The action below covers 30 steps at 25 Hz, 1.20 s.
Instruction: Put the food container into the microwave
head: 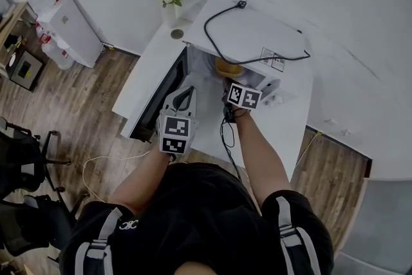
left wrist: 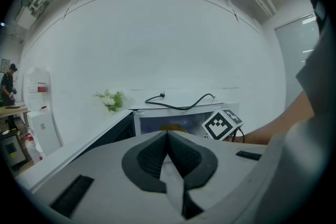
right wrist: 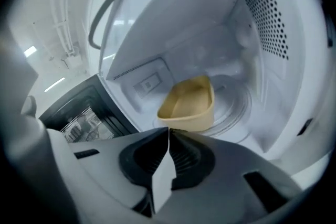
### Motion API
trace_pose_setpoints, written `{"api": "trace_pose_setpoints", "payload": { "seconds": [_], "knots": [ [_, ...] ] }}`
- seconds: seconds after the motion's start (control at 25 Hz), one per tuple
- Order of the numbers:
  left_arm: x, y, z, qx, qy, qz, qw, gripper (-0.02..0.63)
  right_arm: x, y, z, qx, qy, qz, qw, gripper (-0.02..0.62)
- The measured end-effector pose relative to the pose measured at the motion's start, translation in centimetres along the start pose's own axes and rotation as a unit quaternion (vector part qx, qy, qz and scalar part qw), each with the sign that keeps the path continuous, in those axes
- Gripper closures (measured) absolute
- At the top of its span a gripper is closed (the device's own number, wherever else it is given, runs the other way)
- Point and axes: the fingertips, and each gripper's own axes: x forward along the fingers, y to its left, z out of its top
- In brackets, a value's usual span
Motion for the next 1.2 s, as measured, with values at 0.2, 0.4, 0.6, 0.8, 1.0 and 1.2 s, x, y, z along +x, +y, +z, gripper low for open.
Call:
{"api": "trace_pose_setpoints", "payload": {
  "seconds": [0.2, 0.4, 0.6, 0.8, 1.0, 1.2],
  "knots": [
    [0.1, -0.9, -0.2, -0.004, 0.001, -0.006, 1.0000, 0.598, -3.2, 1.2, -0.2, -0.045, -0.031, 0.011, 0.998, 0.592],
    [0.3, -2.8, -0.6, -0.010, 0.001, -0.017, 0.9998, 0.598, -8.6, 2.0, 0.2, -0.100, -0.092, 0.012, 0.991, 0.594],
    [0.3, -4.9, -0.5, -0.015, -0.004, -0.028, 0.9995, 0.598, -15.0, 3.4, 2.7, -0.132, -0.171, 0.014, 0.976, 0.594],
    [0.1, -6.9, -0.4, -0.013, -0.007, -0.038, 0.9992, 0.598, -21.2, 4.7, 4.8, -0.170, -0.238, 0.005, 0.956, 0.595],
    [0.0, -8.5, 0.2, -0.008, -0.016, -0.048, 0.9987, 0.598, -25.7, 4.2, 5.5, -0.172, -0.288, -0.037, 0.941, 0.596],
    [-0.1, -9.7, 0.6, -0.003, -0.022, -0.057, 0.9981, 0.598, -27.2, 4.6, 5.6, -0.175, -0.303, -0.066, 0.934, 0.597]
  ]
}}
